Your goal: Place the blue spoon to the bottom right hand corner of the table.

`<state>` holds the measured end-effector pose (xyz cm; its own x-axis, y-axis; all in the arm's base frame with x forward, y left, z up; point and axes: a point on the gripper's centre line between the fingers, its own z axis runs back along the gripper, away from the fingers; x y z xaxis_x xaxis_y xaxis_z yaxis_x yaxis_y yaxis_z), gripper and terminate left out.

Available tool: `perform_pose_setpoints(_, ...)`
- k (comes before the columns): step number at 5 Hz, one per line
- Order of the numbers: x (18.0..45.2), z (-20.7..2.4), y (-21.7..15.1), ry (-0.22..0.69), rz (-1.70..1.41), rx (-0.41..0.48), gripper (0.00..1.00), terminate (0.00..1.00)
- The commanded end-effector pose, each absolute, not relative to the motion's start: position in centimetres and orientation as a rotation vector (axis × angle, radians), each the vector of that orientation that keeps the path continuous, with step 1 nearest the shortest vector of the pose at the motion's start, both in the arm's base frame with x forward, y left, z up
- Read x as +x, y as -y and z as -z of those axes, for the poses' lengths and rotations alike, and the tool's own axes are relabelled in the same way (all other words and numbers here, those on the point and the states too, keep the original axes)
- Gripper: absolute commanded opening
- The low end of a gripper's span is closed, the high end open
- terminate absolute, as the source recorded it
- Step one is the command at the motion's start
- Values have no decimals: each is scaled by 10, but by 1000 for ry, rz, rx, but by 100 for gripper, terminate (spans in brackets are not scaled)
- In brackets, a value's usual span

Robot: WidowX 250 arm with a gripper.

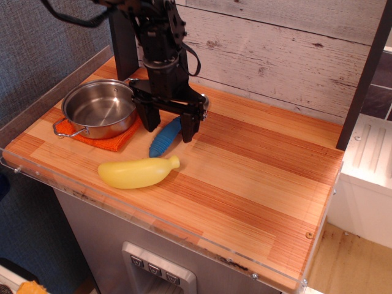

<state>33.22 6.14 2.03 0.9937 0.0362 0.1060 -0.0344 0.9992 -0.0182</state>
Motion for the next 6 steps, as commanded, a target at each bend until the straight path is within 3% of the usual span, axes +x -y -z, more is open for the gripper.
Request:
perform_pose_setpoints(1,353,-15,-56,124,9,9,100,0)
perform_pose_setpoints(2,351,-14,-55,124,26,3,0,0)
perform_pose_setpoints(4,352,-30,-54,116,23,13,0,0)
perform_pose_setpoints(5,360,-60,-51,164,-32,-7,0,0)
perform_pose_setpoints(6,367,-110,-35,271,-88,-6,0,0)
